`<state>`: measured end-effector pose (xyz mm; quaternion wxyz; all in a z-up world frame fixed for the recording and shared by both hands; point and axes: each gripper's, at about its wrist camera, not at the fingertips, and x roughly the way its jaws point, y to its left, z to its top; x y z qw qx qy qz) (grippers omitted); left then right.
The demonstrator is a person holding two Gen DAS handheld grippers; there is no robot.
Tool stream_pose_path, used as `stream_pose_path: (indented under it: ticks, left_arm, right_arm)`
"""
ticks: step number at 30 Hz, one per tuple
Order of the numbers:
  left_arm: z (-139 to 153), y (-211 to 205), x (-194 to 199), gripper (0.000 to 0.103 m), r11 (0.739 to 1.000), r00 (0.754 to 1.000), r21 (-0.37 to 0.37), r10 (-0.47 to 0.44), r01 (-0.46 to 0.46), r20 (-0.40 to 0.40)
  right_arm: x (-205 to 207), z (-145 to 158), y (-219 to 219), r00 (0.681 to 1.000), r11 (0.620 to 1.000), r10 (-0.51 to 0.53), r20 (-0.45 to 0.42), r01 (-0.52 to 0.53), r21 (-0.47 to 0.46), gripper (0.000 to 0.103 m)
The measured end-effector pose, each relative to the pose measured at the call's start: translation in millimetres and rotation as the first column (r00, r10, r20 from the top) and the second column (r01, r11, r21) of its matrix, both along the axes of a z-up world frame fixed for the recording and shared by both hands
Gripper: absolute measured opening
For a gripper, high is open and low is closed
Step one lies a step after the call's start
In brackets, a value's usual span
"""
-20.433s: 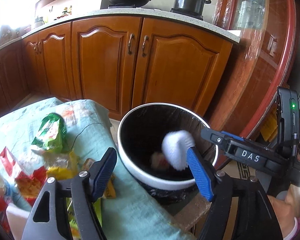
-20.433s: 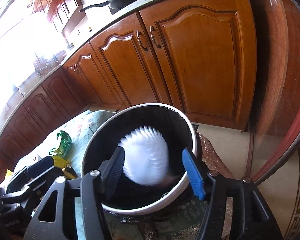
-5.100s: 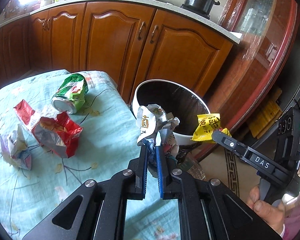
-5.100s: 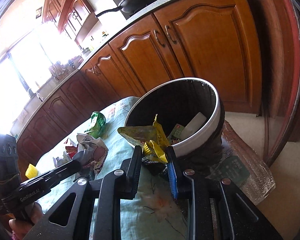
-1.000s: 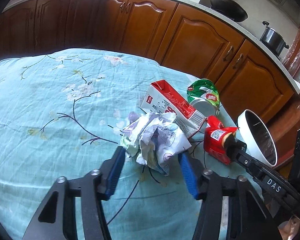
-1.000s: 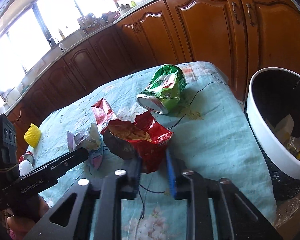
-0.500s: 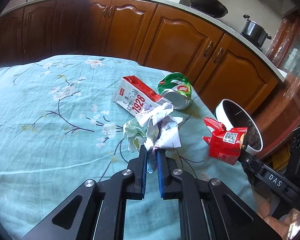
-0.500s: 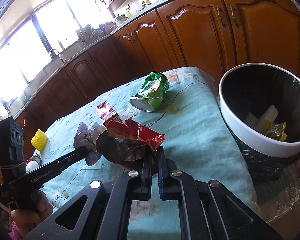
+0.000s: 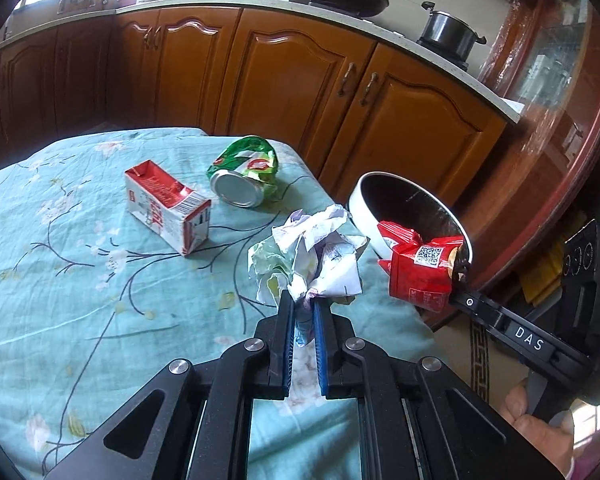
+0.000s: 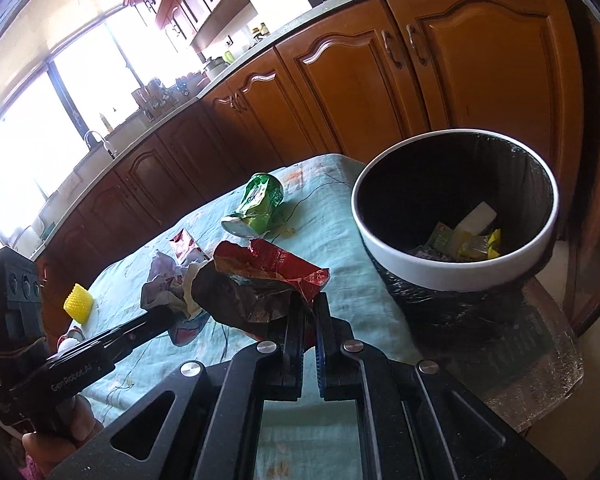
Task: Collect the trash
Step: 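Carry the red chip bag and white paper over the bin opening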
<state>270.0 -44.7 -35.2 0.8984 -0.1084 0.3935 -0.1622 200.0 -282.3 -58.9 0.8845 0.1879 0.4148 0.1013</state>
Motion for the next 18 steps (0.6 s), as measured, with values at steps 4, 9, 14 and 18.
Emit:
stream_pose_path:
  ticks: [4,9,14,18]
  left_arm:
    - [4,-14,4,0.008,1.000,1.000,0.002,-0.028,0.028,0.006]
    - [10,-33,8,0.007,0.998,0.998,0.010,-0.063,0.063,0.018]
    - [12,-52,14,0.008,0.996,0.995,0.016,-0.093,0.093,0.026]
    - [12,-68,20,0.008,0.993,0.993,0.024,-0.119,0.118,0.029]
  right_arm:
    - [-7,3,-19,0.999,0.999,-0.038,0.007,0.038,0.002,0.004]
    - [-13,7,-41,0.997,0.997,-0.082,0.013,0.082,0.001,0.004]
    - [-16,11,-61,0.992,0.993,-0.122,0.019,0.122,-0.005,0.004]
    - [-17,11,-76,0.988,0.988,-0.155,0.017,0.155,-0.007,0.004]
